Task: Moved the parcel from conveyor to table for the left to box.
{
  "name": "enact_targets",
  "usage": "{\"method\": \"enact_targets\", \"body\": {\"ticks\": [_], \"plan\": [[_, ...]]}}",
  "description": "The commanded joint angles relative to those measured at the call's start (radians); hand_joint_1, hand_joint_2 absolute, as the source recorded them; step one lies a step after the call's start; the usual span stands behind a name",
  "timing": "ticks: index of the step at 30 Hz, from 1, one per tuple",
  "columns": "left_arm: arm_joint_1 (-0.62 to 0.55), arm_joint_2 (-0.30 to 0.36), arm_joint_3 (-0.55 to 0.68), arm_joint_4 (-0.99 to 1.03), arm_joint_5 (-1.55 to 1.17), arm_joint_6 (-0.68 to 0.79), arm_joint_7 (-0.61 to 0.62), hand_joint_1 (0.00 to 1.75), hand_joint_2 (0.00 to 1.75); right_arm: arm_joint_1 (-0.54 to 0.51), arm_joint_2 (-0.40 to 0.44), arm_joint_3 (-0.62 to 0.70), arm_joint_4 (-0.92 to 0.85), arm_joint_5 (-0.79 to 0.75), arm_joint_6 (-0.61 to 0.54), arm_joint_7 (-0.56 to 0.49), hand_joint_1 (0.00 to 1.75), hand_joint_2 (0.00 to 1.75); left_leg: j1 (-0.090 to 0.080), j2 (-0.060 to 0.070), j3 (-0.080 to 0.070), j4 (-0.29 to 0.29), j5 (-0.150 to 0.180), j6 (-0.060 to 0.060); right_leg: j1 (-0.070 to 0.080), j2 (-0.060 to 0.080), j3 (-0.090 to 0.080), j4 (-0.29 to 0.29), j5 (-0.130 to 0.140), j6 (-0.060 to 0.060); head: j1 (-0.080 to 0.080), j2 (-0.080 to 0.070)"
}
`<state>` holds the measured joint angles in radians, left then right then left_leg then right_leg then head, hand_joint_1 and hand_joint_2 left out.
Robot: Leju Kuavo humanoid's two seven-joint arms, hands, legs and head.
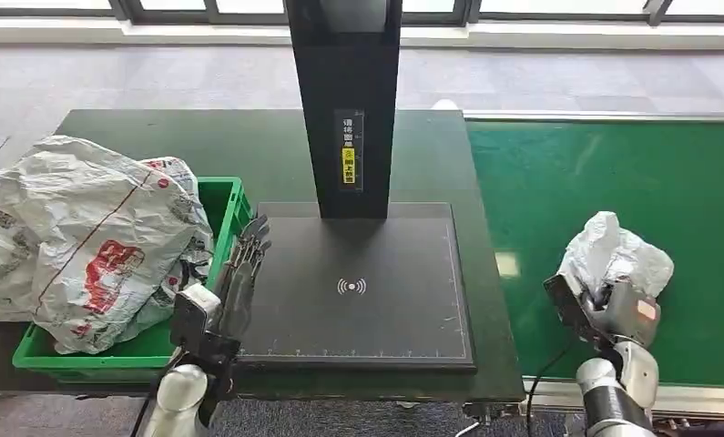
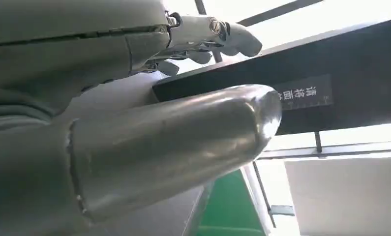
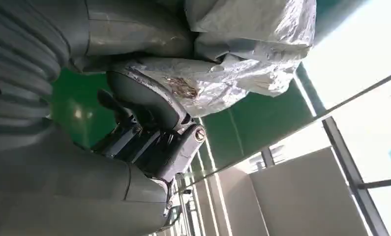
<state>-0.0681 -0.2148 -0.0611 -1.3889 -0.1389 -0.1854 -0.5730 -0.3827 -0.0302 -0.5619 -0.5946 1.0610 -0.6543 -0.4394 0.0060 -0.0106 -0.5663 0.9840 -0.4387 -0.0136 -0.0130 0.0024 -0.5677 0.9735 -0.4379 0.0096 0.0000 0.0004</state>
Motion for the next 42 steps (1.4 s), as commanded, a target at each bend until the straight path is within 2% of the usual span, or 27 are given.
{"method": "enact_targets", "body": {"ticks": [1, 7, 12, 16, 21, 23, 25, 26, 29, 32, 39, 40, 42], "plan": [[0.007, -0.003, 0.043, 0.011, 0.000, 0.007, 0.001, 0.00, 0.00, 0.035, 0.072, 0.116, -0.219, -0.129, 0.059, -0.056, 1.75, 1.75, 0.000, 0.005, 0.000, 0.000, -0.001, 0.000, 0.000, 0.004, -0.001, 0.000, 0.000, -0.001, 0.000, 0.000], [0.006, -0.003, 0.039, 0.015, -0.001, 0.006, -0.008, 0.00, 0.00, 0.085, 0.096, 0.179, -0.357, -0.289, 0.138, -0.150, 1.75, 1.75, 0.000, 0.004, 0.000, 0.000, -0.001, 0.000, 0.000, 0.003, -0.002, 0.001, 0.000, -0.001, 0.000, 0.000], [0.001, -0.002, 0.039, 0.018, -0.001, 0.006, -0.007, 0.00, 0.00, 0.112, 0.110, 0.204, -0.413, -0.303, 0.150, -0.152, 1.75, 1.75, 0.000, 0.004, 0.000, 0.000, -0.001, 0.000, 0.000, 0.002, -0.002, 0.001, 0.000, -0.001, 0.000, 0.000], [-0.021, 0.009, 0.031, 0.059, 0.005, -0.005, -0.015, 0.00, 0.00, 0.147, 0.154, 0.346, -0.522, -0.324, 0.214, -0.190, 1.75, 1.75, 0.000, 0.004, 0.000, 0.000, -0.001, 0.000, 0.000, 0.003, -0.002, 0.001, 0.000, -0.001, 0.000, 0.000], [-0.077, -0.001, 0.022, 0.111, 0.003, -0.016, -0.017, 0.00, 0.00, 0.168, 0.234, 0.620, -0.614, -0.396, 0.320, -0.168, 1.75, 1.75, 0.000, 0.006, -0.001, 0.000, 0.000, -0.001, 0.001, 0.006, -0.004, 0.002, 0.001, -0.001, 0.000, 0.000], [-0.098, -0.001, 0.013, 0.138, 0.002, -0.024, -0.013, 0.00, 0.00, 0.140, 0.253, 0.708, -0.567, -0.419, 0.386, -0.170, 1.75, 1.75, 0.000, 0.008, -0.001, 0.000, 0.000, -0.002, 0.001, 0.007, -0.005, 0.003, 0.001, -0.002, 0.000, 0.000], [-0.125, -0.002, 0.003, 0.180, 0.003, -0.025, -0.013, 0.00, 0.00, 0.092, 0.277, 0.797, -0.464, -0.457, 0.396, -0.177, 1.75, 1.75, 0.001, 0.010, -0.001, 0.000, 0.000, -0.002, 0.002, 0.008, -0.006, 0.003, 0.002, -0.003, 0.000, 0.000], [-0.133, -0.003, -0.001, 0.194, 0.005, -0.024, -0.015, 0.00, 0.00, 0.067, 0.291, 0.827, -0.409, -0.453, 0.366, -0.176, 1.75, 1.75, 0.001, 0.009, 0.000, 0.000, 0.001, -0.002, 0.001, 0.006, -0.005, 0.003, 0.001, -0.003, 0.000, 0.000], [-0.134, -0.002, -0.003, 0.197, 0.006, -0.022, -0.016, 0.00, 0.00, 0.052, 0.294, 0.841, -0.375, -0.463, 0.342, -0.182, 1.75, 1.75, 0.002, 0.010, 0.000, 0.000, 0.002, -0.004, 0.003, 0.009, -0.005, 0.002, 0.002, -0.003, 0.000, 0.000], [-0.130, 0.000, -0.004, 0.191, 0.007, -0.019, -0.017, 0.00, 0.00, 0.051, 0.278, 0.850, -0.378, -0.481, 0.342, -0.186, 1.75, 1.75, 0.001, 0.004, 0.000, -0.001, 0.003, -0.004, 0.002, 0.003, -0.004, 0.002, 0.001, -0.004, 0.000, 0.000], [-0.128, 0.000, -0.004, 0.188, 0.007, -0.018, -0.017, 0.00, 0.00, 0.053, 0.271, 0.852, -0.385, -0.485, 0.345, -0.186, 1.75, 1.75, 0.001, 0.003, 0.000, -0.001, 0.003, -0.004, 0.001, 0.002, -0.003, 0.002, 0.001, -0.004, 0.000, 0.000], [-0.126, -0.001, -0.004, 0.183, 0.009, -0.018, -0.018, 0.00, 0.00, 0.047, 0.270, 0.858, -0.372, -0.476, 0.354, -0.146, 1.75, 1.75, 0.001, 0.003, -0.001, -0.001, 0.003, -0.004, 0.002, 0.002, -0.003, 0.001, 0.001, -0.004, 0.000, 0.000], [-0.105, 0.005, -0.010, 0.146, 0.009, -0.015, -0.015, 0.00, 0.00, 0.036, 0.266, 0.839, -0.337, -0.405, 0.266, -0.042, 1.75, 1.75, 0.001, 0.003, -0.001, -0.001, 0.003, -0.004, 0.002, 0.002, -0.004, 0.002, 0.001, -0.004, 0.000, 0.000]]}}
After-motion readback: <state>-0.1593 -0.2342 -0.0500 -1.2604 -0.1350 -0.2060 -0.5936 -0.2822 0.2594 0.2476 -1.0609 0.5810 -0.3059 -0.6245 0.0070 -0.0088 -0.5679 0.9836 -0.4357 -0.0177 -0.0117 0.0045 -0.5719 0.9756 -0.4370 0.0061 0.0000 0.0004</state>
